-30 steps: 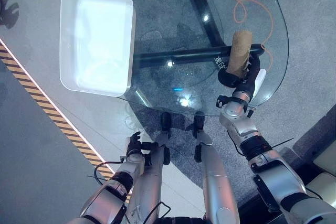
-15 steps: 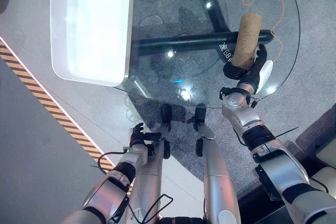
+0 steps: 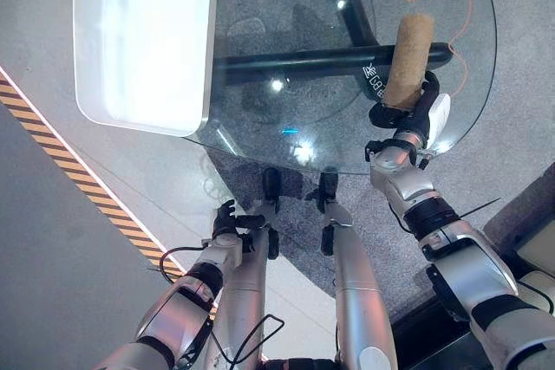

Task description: Wipe the table with a cloth and put it in the basket.

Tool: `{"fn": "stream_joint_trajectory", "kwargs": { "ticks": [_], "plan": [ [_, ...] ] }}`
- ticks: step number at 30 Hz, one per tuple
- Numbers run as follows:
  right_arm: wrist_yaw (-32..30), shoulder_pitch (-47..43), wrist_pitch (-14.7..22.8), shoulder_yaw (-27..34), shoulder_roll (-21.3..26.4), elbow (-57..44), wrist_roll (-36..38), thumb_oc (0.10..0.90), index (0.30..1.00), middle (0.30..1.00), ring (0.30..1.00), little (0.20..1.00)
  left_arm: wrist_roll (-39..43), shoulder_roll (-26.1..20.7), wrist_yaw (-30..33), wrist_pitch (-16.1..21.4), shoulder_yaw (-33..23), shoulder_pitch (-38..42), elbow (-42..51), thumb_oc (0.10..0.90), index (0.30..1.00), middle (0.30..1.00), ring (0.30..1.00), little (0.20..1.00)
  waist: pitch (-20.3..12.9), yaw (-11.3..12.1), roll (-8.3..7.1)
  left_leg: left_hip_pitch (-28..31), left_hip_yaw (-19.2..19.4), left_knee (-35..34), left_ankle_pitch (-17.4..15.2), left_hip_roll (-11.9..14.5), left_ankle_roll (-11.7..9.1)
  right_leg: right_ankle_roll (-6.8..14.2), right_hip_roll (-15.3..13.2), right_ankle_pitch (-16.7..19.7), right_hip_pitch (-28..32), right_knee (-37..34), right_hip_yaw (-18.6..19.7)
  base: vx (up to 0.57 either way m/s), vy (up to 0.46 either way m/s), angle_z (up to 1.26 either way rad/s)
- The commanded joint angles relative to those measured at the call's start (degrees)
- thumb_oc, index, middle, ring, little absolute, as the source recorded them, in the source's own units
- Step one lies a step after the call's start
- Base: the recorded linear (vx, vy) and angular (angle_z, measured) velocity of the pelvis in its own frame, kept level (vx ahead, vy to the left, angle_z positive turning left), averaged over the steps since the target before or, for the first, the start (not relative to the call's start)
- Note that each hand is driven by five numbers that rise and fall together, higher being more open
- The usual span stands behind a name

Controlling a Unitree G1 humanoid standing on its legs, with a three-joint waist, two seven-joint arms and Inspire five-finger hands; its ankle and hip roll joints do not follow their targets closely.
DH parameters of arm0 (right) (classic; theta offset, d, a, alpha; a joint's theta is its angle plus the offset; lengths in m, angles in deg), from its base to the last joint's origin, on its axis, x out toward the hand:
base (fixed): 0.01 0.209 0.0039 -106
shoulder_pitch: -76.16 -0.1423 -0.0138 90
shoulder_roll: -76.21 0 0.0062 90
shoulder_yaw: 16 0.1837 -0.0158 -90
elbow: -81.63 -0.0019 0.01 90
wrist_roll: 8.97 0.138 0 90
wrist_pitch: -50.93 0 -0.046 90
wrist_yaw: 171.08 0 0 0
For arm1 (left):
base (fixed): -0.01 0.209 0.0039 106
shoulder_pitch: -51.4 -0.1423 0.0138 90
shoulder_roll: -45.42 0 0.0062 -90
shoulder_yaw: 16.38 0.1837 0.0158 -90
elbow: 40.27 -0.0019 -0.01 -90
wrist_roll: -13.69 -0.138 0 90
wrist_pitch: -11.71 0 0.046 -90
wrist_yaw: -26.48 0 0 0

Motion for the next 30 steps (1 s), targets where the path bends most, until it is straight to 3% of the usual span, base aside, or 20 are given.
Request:
{"fn": "stream_joint_trajectory", "kwargs": {
  "ticks": [1, 2, 23, 30],
  "plan": [
    [3.0, 0.1, 2.4, -1.1, 0.8, -0.2, 3.6, 0.221, 0.404, 0.404, 0.404, 0.321, 0.5, 1.5, 0.8, -0.5, -1.7, -2.5, -2.4, 0.800, 0.900, 0.900, 0.900, 0.900, -1.0, 0.8, 2.28, -1.1, -3.3, 4.1, -4.1, -2.3, 0.8, 0.3, 1.9, 2.2, -0.7, -1.0, -1.8, 0.00, 0.000, 0.00],
    [2.6, 0.0, 2.7, -0.9, 0.8, -0.4, 3.6, 0.100, 0.300, 0.300, 0.300, 0.200, 0.6, 1.5, 0.8, -0.6, -1.7, -2.5, -2.4, 0.800, 0.900, 0.900, 0.900, 0.900, -1.0, 0.8, 2.26, -1.1, -3.3, 4.1, -4.1, -2.3, 0.8, 0.4, 1.9, 2.2, -0.8, -1.0, -1.8, 0.00, 0.000, 0.00],
    [1.7, -3.1, 4.4, 0.9, 2.2, -1.6, 4.9, 0.100, 0.300, 0.300, 0.300, 0.200, 1.6, 1.8, 0.8, -1.0, -1.9, -2.0, -2.4, 0.800, 0.900, 0.900, 0.900, 0.900, -1.0, 0.9, 2.40, -1.5, -3.7, 4.3, -4.2, -2.5, 0.9, 0.5, 2.3, 2.1, -1.5, -0.2, -1.4, 0.00, 0.000, 0.00],
    [-0.8, -4.8, 8.1, 2.4, 3.6, -2.0, 5.6, 0.100, 0.300, 0.300, 0.300, 0.200, 1.9, 1.4, 0.9, -0.6, -1.9, -2.1, -2.2, 0.800, 0.900, 0.900, 0.900, 0.900, -1.0, 1.0, 2.61, -1.6, -3.8, 4.8, -4.7, -2.5, 1.2, 0.8, 2.4, 1.9, -1.8, 0.5, -1.2, 0.00, 0.000, 0.00]
  ]
}}
